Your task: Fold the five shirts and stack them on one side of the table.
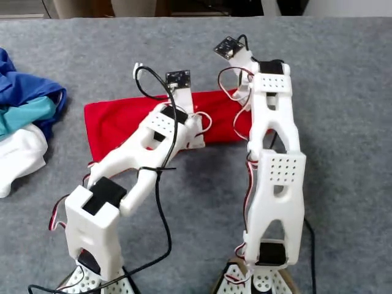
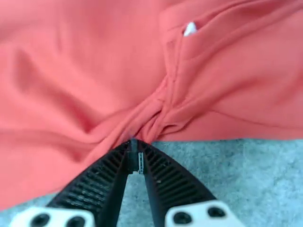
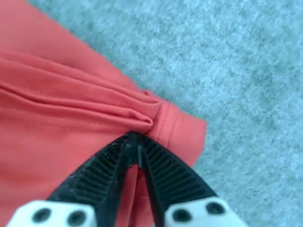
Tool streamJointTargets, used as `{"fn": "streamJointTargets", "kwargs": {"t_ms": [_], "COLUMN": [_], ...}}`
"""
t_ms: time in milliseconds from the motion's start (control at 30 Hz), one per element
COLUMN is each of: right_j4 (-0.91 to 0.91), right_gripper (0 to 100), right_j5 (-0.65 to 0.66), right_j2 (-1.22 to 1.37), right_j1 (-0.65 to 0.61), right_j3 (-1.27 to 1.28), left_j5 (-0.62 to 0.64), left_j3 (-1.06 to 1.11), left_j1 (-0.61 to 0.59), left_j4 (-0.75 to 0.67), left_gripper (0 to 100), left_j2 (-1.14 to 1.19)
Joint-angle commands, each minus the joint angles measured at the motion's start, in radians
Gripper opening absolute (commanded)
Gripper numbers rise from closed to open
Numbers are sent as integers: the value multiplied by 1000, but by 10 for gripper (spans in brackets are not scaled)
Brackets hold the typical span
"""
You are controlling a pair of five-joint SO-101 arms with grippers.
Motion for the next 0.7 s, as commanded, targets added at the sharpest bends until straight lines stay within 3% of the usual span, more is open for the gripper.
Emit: {"fn": "streamJointTargets", "kwargs": {"t_ms": [0,267,667], "right_j4": [9,3,127], "right_gripper": [5,5,5], "right_j5": [11,-63,-18], "right_j2": [-38,-162,-446], "right_j1": [13,76,134], "right_j3": [-50,-44,-42], "left_j5": [-8,-28,-28], "left_j3": [0,3,23], "left_j1": [8,17,48], "left_j4": [8,9,31], "left_gripper": [20,20,20], "left_j2": [-4,-4,-4]}}
